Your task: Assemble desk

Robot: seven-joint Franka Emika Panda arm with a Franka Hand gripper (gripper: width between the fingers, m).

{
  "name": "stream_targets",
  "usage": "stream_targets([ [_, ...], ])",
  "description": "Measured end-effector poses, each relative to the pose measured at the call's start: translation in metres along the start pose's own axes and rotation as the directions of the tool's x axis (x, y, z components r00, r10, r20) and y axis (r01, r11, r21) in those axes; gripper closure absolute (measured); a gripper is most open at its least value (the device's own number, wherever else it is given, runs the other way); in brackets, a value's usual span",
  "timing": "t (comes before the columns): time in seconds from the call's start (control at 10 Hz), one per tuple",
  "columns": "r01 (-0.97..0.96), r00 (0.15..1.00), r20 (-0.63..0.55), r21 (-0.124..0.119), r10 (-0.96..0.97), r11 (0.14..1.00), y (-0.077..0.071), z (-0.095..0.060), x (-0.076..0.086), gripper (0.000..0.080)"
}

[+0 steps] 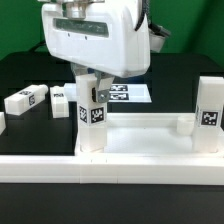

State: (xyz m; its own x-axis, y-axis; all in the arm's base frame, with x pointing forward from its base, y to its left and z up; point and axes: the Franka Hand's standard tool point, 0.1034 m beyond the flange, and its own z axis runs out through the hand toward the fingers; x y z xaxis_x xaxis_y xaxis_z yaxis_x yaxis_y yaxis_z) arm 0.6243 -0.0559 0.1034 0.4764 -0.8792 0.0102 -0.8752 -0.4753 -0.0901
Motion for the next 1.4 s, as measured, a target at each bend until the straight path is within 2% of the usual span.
stream_targets([
  [0.1,-0.048,0.999,0.0,0.0,0.048,0.999,0.0,0.0,0.0001,0.0509],
  [0.3,0.009,1.0,-0.001,0.001,-0.009,1.0,0.0,0.0,0.0002,0.0503],
  [0.4,0.044,0.999,-0.001,0.0,-0.044,0.999,0.0004,-0.0001,0.0009,0.0305],
  [0.5,0.118,0.993,0.0,-0.001,-0.118,0.993,0.0004,-0.0004,0.0009,0.0305],
  [0.6,0.245,0.969,-0.001,-0.001,-0.245,0.969,0.0005,-0.0004,0.0012,0.0184],
  [0.9,0.521,0.854,-0.003,-0.002,-0.521,0.854,0.0006,0.0002,0.0015,0.0151],
  [1.4,0.825,0.564,0.0,-0.014,-0.825,0.564,-0.0002,0.0012,-0.0001,0.0151],
])
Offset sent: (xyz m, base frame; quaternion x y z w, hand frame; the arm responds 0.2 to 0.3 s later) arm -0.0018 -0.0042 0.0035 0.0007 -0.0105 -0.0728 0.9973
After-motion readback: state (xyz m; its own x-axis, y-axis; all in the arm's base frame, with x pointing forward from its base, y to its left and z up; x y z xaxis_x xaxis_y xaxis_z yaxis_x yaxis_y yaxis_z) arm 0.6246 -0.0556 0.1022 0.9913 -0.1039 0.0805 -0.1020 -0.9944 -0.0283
